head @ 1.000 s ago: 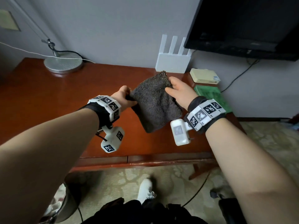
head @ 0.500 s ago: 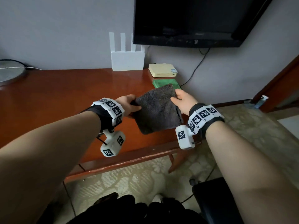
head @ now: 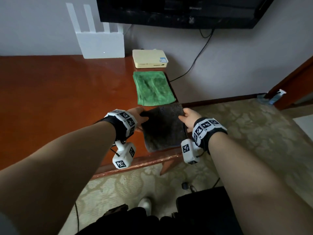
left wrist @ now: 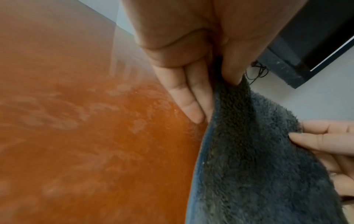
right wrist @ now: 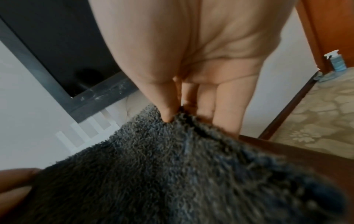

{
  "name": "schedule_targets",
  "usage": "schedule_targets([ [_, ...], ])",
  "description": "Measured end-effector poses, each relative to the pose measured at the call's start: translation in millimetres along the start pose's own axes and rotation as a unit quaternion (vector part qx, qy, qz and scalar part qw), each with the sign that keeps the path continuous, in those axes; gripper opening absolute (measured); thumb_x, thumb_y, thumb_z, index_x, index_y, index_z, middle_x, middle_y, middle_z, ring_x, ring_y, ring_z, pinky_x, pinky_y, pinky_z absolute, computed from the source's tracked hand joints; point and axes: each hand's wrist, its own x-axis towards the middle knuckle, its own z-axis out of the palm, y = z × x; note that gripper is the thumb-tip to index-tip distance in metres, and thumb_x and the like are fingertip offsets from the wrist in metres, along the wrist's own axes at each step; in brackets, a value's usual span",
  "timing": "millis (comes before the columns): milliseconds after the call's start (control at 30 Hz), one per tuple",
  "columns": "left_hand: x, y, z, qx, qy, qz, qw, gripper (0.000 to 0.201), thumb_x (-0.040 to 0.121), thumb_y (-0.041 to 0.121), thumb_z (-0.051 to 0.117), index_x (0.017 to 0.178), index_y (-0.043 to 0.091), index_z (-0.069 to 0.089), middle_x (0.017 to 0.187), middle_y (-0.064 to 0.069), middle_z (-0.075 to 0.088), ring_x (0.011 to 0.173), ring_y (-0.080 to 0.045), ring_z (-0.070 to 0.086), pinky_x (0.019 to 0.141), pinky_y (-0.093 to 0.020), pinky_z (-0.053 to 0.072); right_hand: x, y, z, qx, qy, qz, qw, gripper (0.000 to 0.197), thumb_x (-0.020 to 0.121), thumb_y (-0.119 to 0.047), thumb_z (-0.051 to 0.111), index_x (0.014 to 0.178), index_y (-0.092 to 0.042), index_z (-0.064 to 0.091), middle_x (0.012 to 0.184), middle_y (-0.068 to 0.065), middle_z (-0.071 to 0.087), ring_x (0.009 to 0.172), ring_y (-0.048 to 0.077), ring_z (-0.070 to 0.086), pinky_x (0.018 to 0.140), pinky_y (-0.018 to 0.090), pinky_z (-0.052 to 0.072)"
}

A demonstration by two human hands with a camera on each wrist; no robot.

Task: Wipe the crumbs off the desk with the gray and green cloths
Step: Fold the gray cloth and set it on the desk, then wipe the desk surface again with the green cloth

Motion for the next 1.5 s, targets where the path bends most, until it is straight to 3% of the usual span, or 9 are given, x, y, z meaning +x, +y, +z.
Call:
schedule_targets([
  [200,36.3,4.3,8.2,0.023,0.018,-0.022,0.999,0.028,0.097,0.005,0.041,0.125,0.003,0.046,0.07,-0.007,0.056,0.042,-0.009,0.06,0.05,-0.023,0.053,38.0,17.5,3.5,-0.02,-0.044,0.049,0.998,0.036,0.098,-0.016,0.045,0.132,-0.002,0.046,0.131,0.018,0.053,0.117,0.037,0.052,0.097,0.047,0.045],
  [300,51.0,2.9,7.1,0.038,0.022,-0.021,0.999,0.028,0.096,0.003,0.041,0.123,0.002,0.047,0.071,-0.009,0.058,0.036,-0.003,0.057,0.056,-0.026,0.053,49.2,22.4,5.8,-0.021,-0.052,0.061,0.997,0.041,0.098,-0.016,0.045,0.136,-0.001,0.041,0.135,0.018,0.05,0.12,0.036,0.051,0.099,0.045,0.044],
  [433,66.8,4.3,3.3,0.084,0.023,-0.011,0.996,0.027,0.095,0.001,0.042,0.121,-0.003,0.049,0.088,-0.021,0.061,0.046,-0.007,0.06,0.072,-0.037,0.054,61.2,23.6,4.4,-0.02,-0.058,0.057,0.997,0.046,0.098,-0.019,0.046,0.14,-0.004,0.038,0.14,0.015,0.046,0.125,0.033,0.048,0.101,0.045,0.043],
  [567,73.6,8.4,-2.9,0.234,0.023,0.001,0.972,0.029,0.094,0.01,0.047,0.122,0.003,0.052,0.113,-0.019,0.063,0.097,-0.031,0.064,0.084,-0.038,0.05,70.2,22.7,1.7,0.031,-0.022,0.051,0.998,0.039,0.096,-0.014,0.047,0.134,-0.005,0.044,0.136,0.014,0.051,0.121,0.032,0.051,0.097,0.042,0.046],
  [667,72.8,4.0,-14.0,0.353,0.039,0.019,0.935,0.035,0.093,0.022,0.049,0.127,0.017,0.053,0.127,-0.009,0.054,0.114,-0.028,0.054,0.095,-0.035,0.044,78.7,18.5,-10.1,0.007,0.019,0.032,0.999,0.037,0.096,-0.016,0.048,0.132,-0.008,0.047,0.129,0.012,0.057,0.117,0.03,0.054,0.086,0.031,0.044],
  [900,51.2,-46.9,-90.7,0.404,0.139,-0.058,0.902,0.05,0.09,0.033,0.053,0.138,0.025,0.041,0.142,-0.006,0.035,0.127,-0.032,0.04,0.102,-0.039,0.035,116.6,-34.5,-11.1,-0.097,0.035,0.003,0.995,0.056,0.091,-0.044,0.051,0.14,-0.021,0.037,0.151,0.013,0.024,0.134,0.033,0.036,0.11,0.041,0.032],
  [1200,53.5,-106.7,-183.8,0.372,0.203,-0.098,0.9,0.061,0.088,0.038,0.058,0.143,0.029,0.032,0.153,-0.004,0.018,0.142,-0.028,0.01,0.115,-0.042,0.018,171.7,-123.1,24.2,-0.215,0.001,0.039,0.976,0.097,0.076,-0.078,0.041,0.15,-0.031,-0.002,0.158,0.011,-0.005,0.144,0.039,0.007,0.115,0.056,0.014],
  [1367,83.3,-114.9,-222.1,0.393,0.15,-0.075,0.904,0.066,0.088,0.044,0.056,0.145,0.032,0.025,0.156,-0.002,0.007,0.145,-0.027,-0.003,0.115,-0.047,0.013,180.5,-150.8,56.8,-0.293,-0.041,0.077,0.952,0.101,0.076,-0.076,0.045,0.148,-0.034,-0.012,0.157,0.014,-0.012,0.143,0.044,0.004,0.113,0.057,0.012],
  [1500,106.1,-114.4,-250.6,0.407,0.125,-0.056,0.903,0.07,0.088,0.046,0.054,0.147,0.032,0.018,0.157,-0.001,0.001,0.145,-0.025,-0.007,0.116,-0.044,0.006,175.6,-168.5,77.3,-0.268,-0.01,0.081,0.96,0.073,0.087,-0.052,0.051,0.146,-0.046,0.009,0.151,0.009,0.008,0.132,0.037,0.023,0.109,0.051,0.027],
])
